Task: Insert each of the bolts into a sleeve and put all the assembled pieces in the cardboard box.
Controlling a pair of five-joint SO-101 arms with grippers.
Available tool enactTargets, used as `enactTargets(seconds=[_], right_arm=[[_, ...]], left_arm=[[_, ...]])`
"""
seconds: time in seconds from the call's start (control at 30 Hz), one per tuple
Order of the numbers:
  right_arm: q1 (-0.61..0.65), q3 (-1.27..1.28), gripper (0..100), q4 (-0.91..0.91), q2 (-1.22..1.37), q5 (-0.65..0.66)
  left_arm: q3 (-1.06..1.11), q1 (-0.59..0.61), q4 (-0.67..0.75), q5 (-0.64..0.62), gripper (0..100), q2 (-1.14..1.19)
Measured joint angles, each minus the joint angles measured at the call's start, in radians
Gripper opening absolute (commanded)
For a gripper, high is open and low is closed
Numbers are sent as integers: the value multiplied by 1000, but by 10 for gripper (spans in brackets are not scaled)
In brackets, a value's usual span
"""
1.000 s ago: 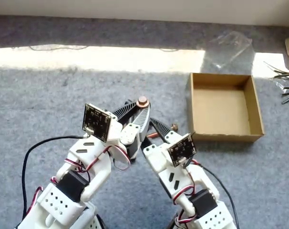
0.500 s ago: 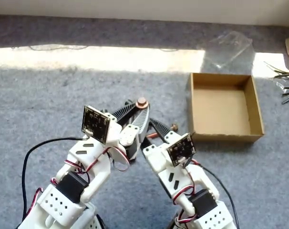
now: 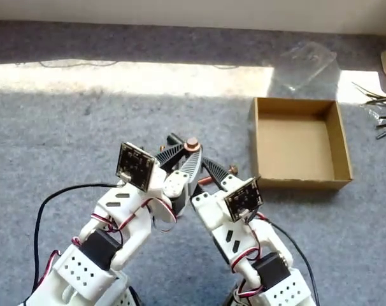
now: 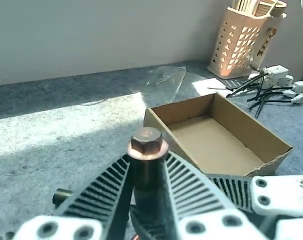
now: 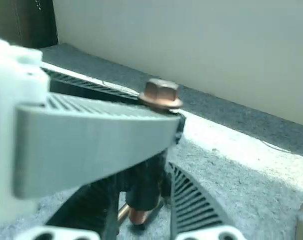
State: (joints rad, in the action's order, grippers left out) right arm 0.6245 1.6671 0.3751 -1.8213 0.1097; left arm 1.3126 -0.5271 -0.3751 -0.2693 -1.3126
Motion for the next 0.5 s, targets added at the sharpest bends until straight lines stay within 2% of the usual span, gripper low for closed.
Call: enactTargets(seconds=[0.27,0.5], right_arm=[[0,0,4,0,0,0],[0,0,4,0,0,0]], left_arm=[[15,0,0,0,13,-11],[15,5,0,0,204,-9]])
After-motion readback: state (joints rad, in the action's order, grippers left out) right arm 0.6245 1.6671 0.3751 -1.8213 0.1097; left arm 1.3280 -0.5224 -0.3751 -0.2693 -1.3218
